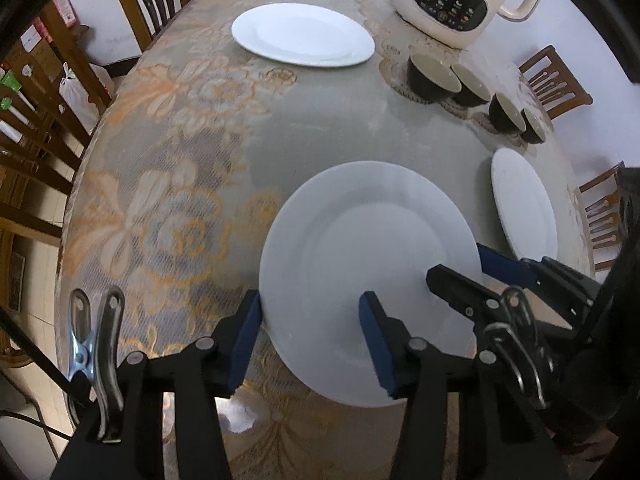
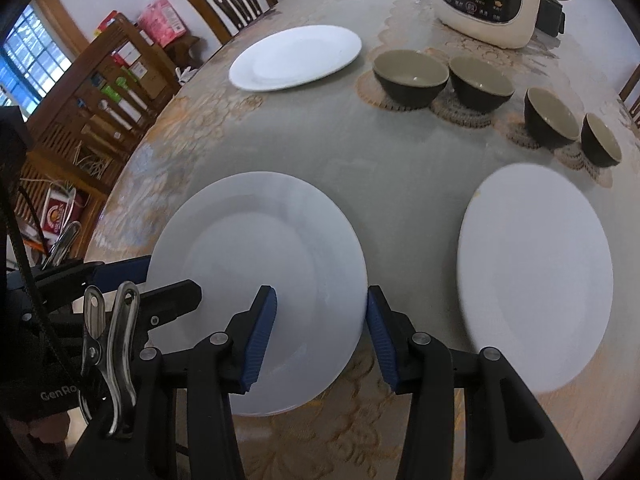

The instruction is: Organize plates and bowls

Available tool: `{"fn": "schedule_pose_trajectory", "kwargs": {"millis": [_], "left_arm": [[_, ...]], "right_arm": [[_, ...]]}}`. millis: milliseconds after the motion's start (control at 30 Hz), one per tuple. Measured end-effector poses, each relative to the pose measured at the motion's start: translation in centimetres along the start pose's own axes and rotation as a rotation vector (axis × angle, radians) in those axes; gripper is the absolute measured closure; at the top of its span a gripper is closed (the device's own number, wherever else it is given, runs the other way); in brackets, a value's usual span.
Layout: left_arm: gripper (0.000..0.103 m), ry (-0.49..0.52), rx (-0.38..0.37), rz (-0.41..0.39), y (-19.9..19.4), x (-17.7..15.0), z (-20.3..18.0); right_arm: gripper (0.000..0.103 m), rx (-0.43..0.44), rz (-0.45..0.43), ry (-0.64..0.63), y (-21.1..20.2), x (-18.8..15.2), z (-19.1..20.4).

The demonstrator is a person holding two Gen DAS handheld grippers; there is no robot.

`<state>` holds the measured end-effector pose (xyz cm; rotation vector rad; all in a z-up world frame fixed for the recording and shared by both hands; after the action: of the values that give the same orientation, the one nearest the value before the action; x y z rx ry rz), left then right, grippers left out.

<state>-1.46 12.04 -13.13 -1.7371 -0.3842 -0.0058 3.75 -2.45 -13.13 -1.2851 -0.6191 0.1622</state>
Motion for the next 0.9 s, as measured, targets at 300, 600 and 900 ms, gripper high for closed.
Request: {"fn": "schedule_pose_trajectory", "kwargs": {"millis": [300, 600, 900], "left_arm": [[0.052, 0.003, 0.019, -0.023, -0.7, -1.2, 1.1], [0.051, 0.026, 0.030, -0.068, -2.5, -1.1, 0.2], [0.048, 0.073, -0.004, -0.081, -3.6, 0.3, -4.1]], "right_arm": [[0.055, 0.003, -0.003, -0.007, -0.3, -1.1, 1.0], [0.047, -0.017, -0.048, 0.008, -2.3, -1.9, -0.1], [0.047, -0.003, -0.082, 0.065, -5.5, -3.4, -3.6]]}}
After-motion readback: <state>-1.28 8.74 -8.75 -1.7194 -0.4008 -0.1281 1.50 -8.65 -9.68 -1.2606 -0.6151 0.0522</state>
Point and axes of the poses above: each gripper's, at about its wrist camera, not at the fingertips, and y roughly the way its jaws point, z to its left, x to its top, the point moved 4 cm from there along y, roughly the way its jaws point, and after that the axes turned 8 degrees about -y, right-handed, at the moved point
